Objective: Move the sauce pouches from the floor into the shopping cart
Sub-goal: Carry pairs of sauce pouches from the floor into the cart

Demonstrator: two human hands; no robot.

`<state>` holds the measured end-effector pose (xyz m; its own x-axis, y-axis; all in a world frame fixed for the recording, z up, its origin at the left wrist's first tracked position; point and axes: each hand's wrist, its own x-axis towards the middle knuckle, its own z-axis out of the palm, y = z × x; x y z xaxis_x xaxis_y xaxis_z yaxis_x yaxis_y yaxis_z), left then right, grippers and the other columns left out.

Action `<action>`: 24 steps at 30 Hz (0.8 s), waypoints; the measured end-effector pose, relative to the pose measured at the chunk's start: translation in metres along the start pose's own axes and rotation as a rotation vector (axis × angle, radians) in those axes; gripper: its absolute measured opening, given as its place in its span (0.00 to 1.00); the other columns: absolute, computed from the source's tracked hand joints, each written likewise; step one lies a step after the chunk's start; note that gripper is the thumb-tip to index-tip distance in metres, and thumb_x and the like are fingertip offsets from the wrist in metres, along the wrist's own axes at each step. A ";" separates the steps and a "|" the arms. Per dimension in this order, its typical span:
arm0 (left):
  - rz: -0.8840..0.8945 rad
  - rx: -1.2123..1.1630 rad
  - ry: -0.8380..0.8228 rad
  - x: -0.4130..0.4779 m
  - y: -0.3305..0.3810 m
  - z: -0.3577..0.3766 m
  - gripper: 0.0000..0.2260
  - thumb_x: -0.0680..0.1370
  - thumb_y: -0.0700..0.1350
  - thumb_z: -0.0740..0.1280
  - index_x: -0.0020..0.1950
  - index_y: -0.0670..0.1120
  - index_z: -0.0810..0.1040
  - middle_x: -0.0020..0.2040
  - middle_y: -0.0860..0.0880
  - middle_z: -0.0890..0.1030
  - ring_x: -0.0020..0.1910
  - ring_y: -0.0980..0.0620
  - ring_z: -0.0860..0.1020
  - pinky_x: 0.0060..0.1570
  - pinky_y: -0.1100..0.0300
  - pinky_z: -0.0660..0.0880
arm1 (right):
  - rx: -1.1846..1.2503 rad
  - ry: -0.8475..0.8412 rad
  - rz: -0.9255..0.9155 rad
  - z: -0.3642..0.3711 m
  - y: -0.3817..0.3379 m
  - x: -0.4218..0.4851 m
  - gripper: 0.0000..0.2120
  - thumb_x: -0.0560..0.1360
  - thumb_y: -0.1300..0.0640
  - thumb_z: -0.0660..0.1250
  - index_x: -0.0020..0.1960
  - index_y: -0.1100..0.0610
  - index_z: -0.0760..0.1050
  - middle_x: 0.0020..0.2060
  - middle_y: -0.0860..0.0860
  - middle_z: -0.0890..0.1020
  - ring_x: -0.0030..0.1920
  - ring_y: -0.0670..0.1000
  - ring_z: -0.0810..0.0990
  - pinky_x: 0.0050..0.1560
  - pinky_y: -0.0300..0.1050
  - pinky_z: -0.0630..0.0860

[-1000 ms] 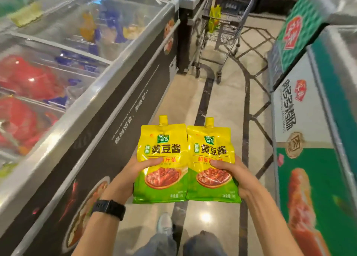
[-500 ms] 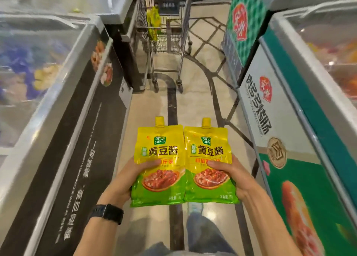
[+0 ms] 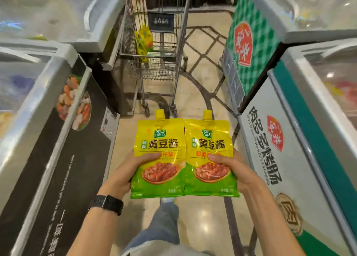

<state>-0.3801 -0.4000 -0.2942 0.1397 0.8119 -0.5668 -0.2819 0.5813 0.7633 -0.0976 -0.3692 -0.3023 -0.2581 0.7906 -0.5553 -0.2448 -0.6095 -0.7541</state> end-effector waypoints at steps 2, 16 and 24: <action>-0.015 -0.015 -0.034 0.040 0.035 -0.001 0.47 0.48 0.50 0.87 0.66 0.43 0.78 0.59 0.39 0.84 0.52 0.40 0.85 0.49 0.48 0.84 | 0.031 0.014 -0.008 0.004 -0.030 0.034 0.35 0.52 0.64 0.83 0.57 0.55 0.75 0.44 0.55 0.87 0.41 0.56 0.87 0.35 0.50 0.83; -0.068 -0.032 -0.084 0.299 0.211 0.033 0.48 0.51 0.49 0.87 0.69 0.43 0.76 0.61 0.38 0.83 0.57 0.37 0.83 0.55 0.46 0.82 | 0.058 0.063 0.006 -0.040 -0.214 0.265 0.56 0.38 0.56 0.87 0.65 0.56 0.73 0.52 0.61 0.85 0.48 0.63 0.85 0.43 0.59 0.82; 0.052 -0.058 0.101 0.425 0.278 0.066 0.43 0.41 0.54 0.87 0.55 0.47 0.84 0.55 0.40 0.86 0.47 0.42 0.86 0.42 0.54 0.84 | -0.137 -0.045 0.028 -0.069 -0.346 0.413 0.46 0.47 0.56 0.86 0.63 0.56 0.74 0.50 0.55 0.86 0.49 0.56 0.86 0.44 0.50 0.82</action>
<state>-0.3358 0.1101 -0.3027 0.0280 0.8299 -0.5573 -0.3410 0.5320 0.7751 -0.0554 0.1726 -0.2948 -0.3051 0.7680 -0.5631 -0.1078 -0.6153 -0.7809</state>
